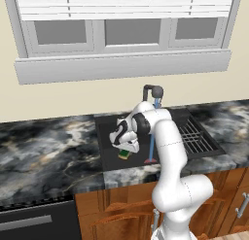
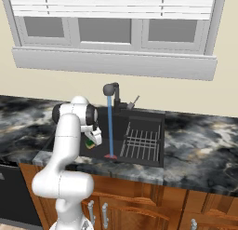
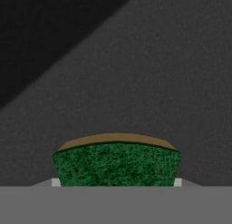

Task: Soak the sponge with water for a few seconds and then drop it inside the sink.

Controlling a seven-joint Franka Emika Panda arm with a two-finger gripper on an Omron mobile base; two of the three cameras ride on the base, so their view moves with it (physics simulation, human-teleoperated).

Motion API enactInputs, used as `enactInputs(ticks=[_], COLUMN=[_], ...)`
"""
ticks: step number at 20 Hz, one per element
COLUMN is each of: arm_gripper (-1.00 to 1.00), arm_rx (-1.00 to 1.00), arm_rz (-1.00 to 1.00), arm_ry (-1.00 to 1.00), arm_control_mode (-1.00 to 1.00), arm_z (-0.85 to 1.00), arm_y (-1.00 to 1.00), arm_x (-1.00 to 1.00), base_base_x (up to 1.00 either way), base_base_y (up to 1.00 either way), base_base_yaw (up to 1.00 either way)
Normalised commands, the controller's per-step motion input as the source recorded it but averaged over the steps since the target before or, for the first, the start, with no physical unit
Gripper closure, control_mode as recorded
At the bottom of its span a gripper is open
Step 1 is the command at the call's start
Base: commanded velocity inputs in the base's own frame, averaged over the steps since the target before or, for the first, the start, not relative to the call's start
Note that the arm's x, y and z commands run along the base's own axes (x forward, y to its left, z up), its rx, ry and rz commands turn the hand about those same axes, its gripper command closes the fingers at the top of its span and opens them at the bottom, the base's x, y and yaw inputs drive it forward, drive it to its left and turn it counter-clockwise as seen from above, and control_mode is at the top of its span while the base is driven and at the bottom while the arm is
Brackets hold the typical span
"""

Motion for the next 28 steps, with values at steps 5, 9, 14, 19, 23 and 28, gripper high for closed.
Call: enactInputs(ticks=[5,9,14,19,23,28], arm_gripper=[1.0,1.0,-1.0,-1.0,-1.0,-1.0], arm_rx=[0.0,0.0,0.0,0.0,0.0,0.0], arm_rz=[0.0,0.0,0.0,0.0,0.0,0.0], arm_ry=[0.0,0.0,0.0,0.0,0.0,-0.04], arm_control_mode=[-1.0,-1.0,-1.0,-1.0,-1.0,-1.0], arm_z=[0.0,0.0,0.0,0.0,0.01,0.45], arm_y=[0.0,0.0,0.0,0.0,0.0,0.0], arm_x=[0.0,0.0,0.0,0.0,0.0,-0.19], base_base_x=[0.0,0.0,0.0,0.0,0.0,0.0], base_base_y=[0.0,0.0,0.0,0.0,0.0,0.0], base_base_yaw=[0.0,0.0,0.0,0.0,0.0,0.0])
